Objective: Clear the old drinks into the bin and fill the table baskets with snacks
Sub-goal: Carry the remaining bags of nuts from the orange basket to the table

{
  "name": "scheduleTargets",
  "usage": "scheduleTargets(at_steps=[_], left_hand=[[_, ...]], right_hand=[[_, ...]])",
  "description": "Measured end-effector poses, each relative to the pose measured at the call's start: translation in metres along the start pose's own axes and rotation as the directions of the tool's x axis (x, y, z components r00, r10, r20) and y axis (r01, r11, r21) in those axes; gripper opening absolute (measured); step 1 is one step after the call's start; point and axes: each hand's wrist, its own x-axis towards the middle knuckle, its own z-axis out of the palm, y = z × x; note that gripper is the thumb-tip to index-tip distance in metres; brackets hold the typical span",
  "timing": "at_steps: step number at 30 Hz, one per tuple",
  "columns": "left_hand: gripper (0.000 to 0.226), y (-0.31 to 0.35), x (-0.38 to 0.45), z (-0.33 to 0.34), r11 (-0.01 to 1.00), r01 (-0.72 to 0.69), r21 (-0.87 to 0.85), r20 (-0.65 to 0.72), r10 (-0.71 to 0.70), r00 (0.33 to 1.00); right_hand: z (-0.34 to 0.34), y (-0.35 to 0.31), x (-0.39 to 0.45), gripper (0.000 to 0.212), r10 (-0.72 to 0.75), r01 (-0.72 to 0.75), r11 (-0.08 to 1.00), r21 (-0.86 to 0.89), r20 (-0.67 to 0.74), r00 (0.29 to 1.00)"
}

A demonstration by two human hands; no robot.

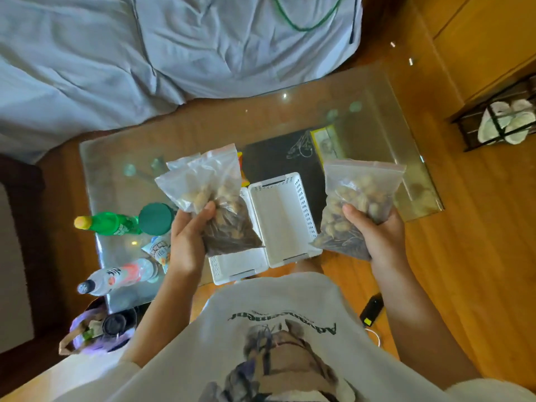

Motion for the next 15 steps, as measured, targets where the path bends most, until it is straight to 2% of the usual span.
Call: scheduleTargets(at_steps=[3,6,13,15], left_hand=[[0.017,-0.003,0.032,0.036,0.999,0.044,-0.017,-0.123,-0.046,0.991],[0.030,-0.016,0.076,0.075,0.996,0.092,0.000,-0.188,-0.091,0.978],[0.014,-0.073,0.207,0.146,0.979,0.196,0.065,-0.152,-0.184,0.971],[0.024,-0.093,0.240,0.155,0.957,0.267,0.113,-0.149,-0.249,0.957]], right_hand=[[-0.002,-0.014,0.066,0.045,0.057,-0.055,0.997,-0.052,0.032,0.998],[0.003,-0.011,0.137,0.044,0.083,-0.071,0.989,-0.130,0.091,0.992],[0.039,0.047,0.275,0.047,0.162,-0.114,0.956,-0.270,0.164,0.973],[0.049,0.068,0.303,0.048,0.186,-0.126,0.944,-0.304,0.177,0.966]])
